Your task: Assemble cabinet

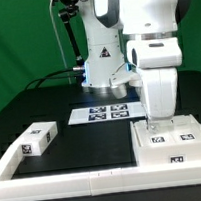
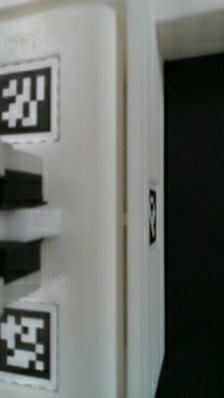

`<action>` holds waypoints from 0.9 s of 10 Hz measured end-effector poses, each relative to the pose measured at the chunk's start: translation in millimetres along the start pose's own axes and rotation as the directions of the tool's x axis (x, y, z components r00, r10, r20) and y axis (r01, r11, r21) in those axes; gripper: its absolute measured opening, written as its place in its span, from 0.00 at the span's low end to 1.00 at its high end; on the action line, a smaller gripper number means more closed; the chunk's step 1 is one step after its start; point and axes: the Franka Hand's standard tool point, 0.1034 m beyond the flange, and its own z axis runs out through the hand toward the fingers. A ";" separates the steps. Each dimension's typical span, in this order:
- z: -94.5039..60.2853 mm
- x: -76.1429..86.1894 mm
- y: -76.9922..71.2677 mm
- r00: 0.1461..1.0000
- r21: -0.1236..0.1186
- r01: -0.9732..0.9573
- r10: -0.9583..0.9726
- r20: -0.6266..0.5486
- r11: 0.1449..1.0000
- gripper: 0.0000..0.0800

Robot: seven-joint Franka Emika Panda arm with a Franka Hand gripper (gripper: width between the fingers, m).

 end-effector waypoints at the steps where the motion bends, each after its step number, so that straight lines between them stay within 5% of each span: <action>1: -0.1 0.0 0.0 1.000 0.002 -0.002 0.002 0.001 1.000 0.09; 3: -0.8 -0.6 -0.3 1.000 0.001 -0.008 0.008 0.001 1.000 0.09; 4: -0.4 -1.7 -0.2 1.000 0.001 -0.009 0.009 0.001 1.000 0.23; 5: -0.3 -1.9 -0.2 1.000 0.001 -0.004 0.004 0.001 1.000 0.23; 8: -4.3 -4.8 2.5 1.000 -0.006 0.007 -0.007 0.003 1.000 0.80; 9: -6.1 -6.7 3.1 1.000 -0.009 0.005 -0.005 0.005 1.000 0.80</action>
Offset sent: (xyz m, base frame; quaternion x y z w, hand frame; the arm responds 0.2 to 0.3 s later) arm -0.0070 -0.0023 0.0026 -0.0013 0.0096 0.0112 0.9999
